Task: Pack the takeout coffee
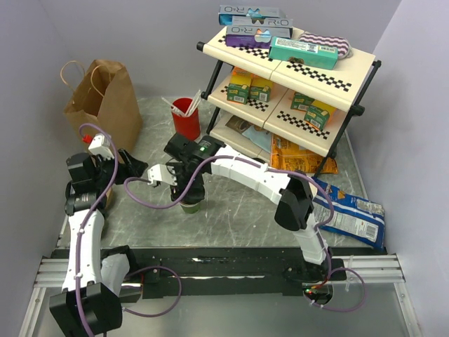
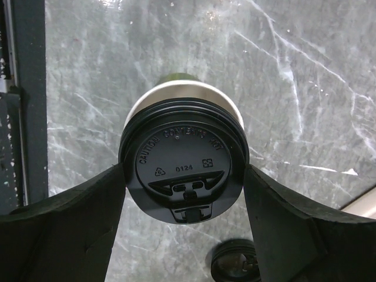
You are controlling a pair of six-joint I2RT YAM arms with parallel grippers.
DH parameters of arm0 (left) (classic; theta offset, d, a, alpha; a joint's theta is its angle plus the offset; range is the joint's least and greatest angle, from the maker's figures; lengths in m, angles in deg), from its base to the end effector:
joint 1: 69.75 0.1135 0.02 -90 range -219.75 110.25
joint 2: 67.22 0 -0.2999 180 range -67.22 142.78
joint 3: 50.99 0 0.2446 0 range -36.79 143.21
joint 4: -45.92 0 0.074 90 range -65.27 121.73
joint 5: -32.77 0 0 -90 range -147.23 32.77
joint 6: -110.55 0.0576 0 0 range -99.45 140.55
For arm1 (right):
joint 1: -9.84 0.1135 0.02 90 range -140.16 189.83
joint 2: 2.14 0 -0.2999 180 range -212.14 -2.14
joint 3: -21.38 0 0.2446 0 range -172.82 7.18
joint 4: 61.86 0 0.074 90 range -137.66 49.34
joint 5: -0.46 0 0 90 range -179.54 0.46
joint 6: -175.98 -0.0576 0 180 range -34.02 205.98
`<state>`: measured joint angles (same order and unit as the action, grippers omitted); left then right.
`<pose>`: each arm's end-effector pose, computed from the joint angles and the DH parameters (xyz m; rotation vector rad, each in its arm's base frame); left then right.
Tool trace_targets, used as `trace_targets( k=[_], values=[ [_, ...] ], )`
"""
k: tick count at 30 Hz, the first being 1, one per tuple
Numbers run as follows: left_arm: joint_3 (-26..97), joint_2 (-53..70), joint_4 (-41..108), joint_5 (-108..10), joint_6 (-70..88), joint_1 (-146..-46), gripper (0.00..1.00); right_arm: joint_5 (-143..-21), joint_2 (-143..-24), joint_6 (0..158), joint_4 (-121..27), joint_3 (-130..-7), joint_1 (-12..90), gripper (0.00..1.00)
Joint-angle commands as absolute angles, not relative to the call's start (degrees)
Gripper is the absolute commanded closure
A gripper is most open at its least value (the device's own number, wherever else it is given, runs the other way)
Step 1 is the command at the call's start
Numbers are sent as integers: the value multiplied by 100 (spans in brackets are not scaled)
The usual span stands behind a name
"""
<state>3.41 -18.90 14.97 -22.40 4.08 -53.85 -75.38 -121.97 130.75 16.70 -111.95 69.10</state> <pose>0.1762 0.0160 0.3124 -0.1670 1.9657 -0.6129 0.2239 0.4041 0.3130 -2.1837 1.6106 0.4098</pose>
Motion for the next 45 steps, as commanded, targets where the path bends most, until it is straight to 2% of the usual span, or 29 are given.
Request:
trace_targets(
  k=[1, 45],
  values=[
    [284, -2055, 1424, -2313, 166, -5410, 26, -7609, -12351, 13133, 1702, -11630, 6969, 32],
    [126, -2090, 1520, -2445, -63, -5472, 25, -7802, -12633, 12983, 1615, -11604, 7057, 26]
  ],
)
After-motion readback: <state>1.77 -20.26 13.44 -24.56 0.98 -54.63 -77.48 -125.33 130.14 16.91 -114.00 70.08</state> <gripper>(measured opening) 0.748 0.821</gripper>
